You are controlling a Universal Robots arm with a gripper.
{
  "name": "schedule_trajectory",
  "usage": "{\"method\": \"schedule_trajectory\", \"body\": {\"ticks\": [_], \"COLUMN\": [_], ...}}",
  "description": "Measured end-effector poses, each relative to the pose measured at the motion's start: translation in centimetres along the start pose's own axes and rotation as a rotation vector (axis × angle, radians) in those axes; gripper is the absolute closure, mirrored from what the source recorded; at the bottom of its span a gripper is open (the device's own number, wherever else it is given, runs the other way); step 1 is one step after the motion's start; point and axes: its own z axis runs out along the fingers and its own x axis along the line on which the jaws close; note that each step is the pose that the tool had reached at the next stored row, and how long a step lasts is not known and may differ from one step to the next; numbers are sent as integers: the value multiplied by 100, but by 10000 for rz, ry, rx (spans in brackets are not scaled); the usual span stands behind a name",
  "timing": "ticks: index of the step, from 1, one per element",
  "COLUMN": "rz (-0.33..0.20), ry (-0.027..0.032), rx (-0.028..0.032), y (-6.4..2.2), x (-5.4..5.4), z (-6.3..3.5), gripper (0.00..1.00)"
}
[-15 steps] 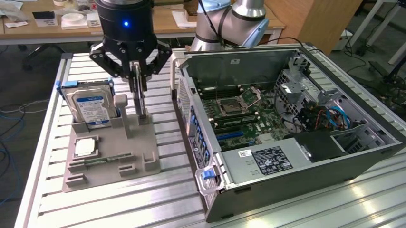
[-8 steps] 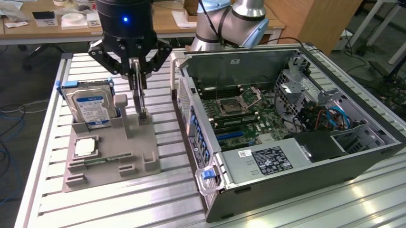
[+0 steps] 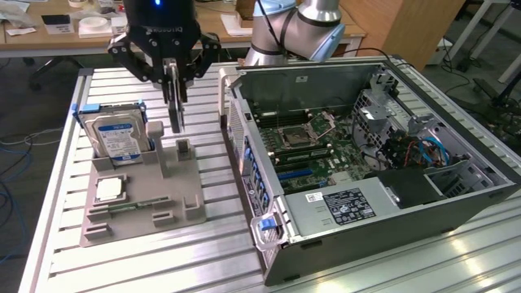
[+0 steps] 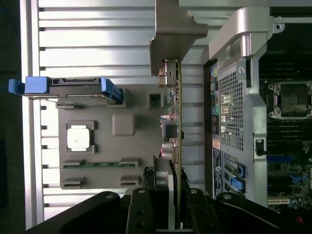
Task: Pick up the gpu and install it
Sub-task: 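Pick up the gpu and move the gpu toward the slot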
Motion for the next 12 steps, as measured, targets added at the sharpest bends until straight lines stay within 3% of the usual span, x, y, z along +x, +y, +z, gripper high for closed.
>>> {"method": "schedule_trajectory", "body": {"ticks": [1, 12], "rz": [-1, -133], "ry": [0, 10], "rx": [0, -2], "y": [6, 15], "x": [-1, -231], "z": [-85, -81], "gripper": [72, 72]}}
